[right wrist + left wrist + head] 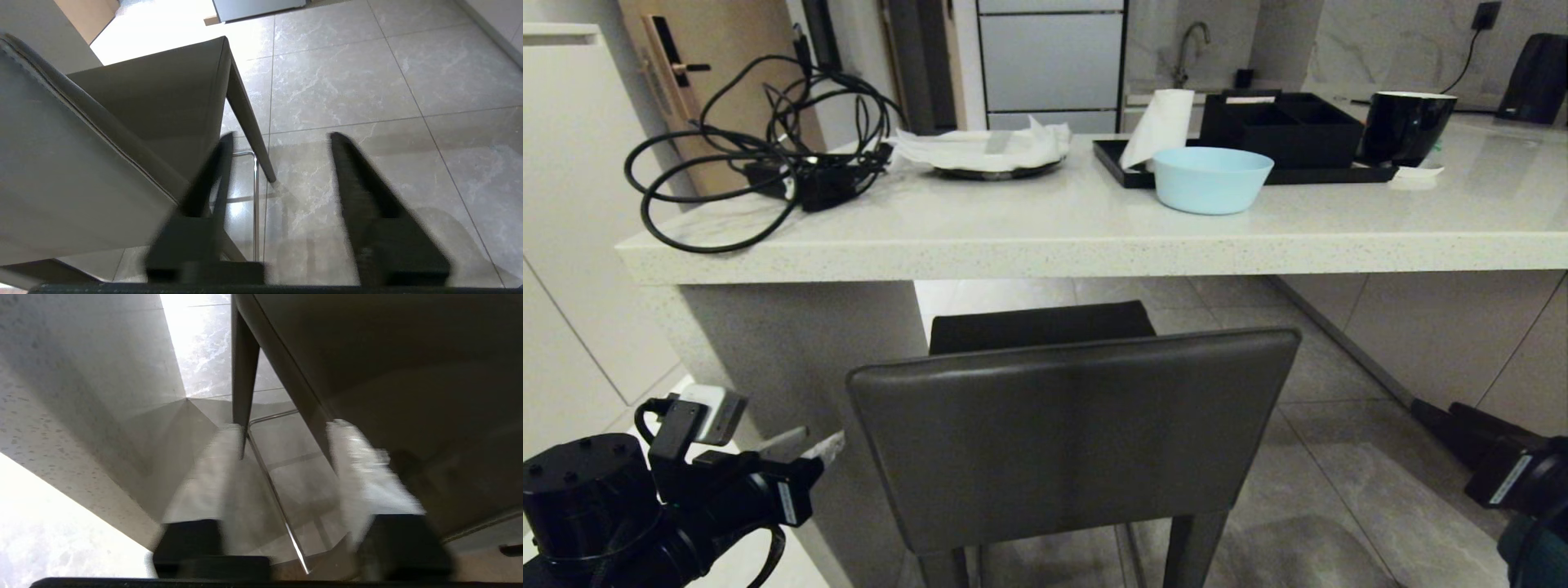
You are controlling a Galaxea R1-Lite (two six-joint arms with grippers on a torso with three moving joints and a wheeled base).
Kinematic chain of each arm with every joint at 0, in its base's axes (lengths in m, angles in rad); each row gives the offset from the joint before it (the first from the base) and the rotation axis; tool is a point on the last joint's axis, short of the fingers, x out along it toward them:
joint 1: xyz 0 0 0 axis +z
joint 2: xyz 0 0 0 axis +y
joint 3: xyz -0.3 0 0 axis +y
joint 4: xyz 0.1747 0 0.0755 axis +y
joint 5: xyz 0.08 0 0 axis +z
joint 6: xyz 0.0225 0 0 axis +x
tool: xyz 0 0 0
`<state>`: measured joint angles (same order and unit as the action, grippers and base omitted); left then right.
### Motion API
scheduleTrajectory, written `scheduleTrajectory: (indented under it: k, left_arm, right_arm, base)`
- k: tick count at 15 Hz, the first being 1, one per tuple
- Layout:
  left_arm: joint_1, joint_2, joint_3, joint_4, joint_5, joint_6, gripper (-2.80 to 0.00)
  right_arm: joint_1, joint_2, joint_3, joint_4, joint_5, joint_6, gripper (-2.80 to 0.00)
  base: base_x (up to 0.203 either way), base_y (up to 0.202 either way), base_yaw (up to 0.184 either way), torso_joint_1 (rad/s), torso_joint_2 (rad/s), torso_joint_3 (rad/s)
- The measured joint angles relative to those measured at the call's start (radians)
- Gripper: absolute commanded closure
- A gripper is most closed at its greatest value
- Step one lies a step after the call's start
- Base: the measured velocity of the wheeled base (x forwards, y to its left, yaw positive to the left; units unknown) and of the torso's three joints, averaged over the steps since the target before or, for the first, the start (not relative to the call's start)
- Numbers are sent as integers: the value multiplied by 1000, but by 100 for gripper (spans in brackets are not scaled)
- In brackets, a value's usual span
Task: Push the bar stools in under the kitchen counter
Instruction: Pull the gray chair out from under the dining table
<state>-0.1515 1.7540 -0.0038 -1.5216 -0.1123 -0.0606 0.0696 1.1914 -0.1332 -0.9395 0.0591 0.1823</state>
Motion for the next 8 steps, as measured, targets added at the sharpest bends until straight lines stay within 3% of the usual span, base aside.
scheduleTrajectory:
  k: [3, 5, 8]
  left_arm:
    - [4, -17, -1, 1, -27, -27, -280]
    - [47, -42, 2, 0, -159, -69, -280]
    - [257, -38, 3, 0, -453, -53, -280]
  right_arm:
    - [-1, 18, -10, -5, 40, 18, -280]
    - [-45, 25, -15, -15, 178, 37, -280]
    - [-262, 73, -31, -41, 523, -16, -280]
  base:
    - [0, 0, 0, 0, 0, 0]
    - [0, 0, 0, 0, 0, 0]
    - [0, 0, 0, 0, 0, 0]
